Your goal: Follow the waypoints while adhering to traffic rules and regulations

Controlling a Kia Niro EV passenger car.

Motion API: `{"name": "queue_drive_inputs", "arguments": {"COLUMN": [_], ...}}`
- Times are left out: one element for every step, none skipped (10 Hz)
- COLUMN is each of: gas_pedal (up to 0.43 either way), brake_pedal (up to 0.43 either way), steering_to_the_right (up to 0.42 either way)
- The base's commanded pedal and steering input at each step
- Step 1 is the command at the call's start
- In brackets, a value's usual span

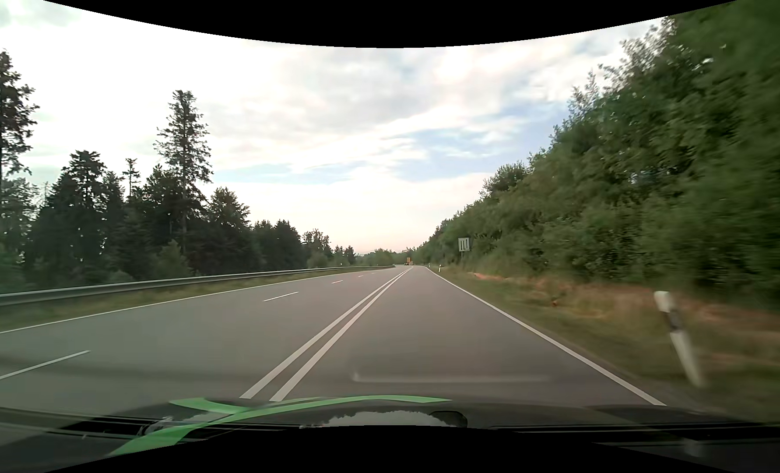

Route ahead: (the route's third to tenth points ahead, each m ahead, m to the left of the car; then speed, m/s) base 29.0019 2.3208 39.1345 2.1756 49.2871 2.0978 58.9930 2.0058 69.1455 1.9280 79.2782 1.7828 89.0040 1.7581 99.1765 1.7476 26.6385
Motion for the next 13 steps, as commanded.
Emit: {"name": "queue_drive_inputs", "arguments": {"gas_pedal": [0.197,0.197,0.197,0.197,0.197,0.197,0.189,0.177,0.177,0.177,0.177,0.177,0.157], "brake_pedal": [0.000,0.000,0.000,0.000,0.000,0.000,0.000,0.000,0.000,0.000,0.000,0.000,0.000], "steering_to_the_right": [0.001,0.001,0.001,0.001,0.000,0.000,0.000,0.000,0.000,-0.001,-0.001,-0.001,-0.001]}}
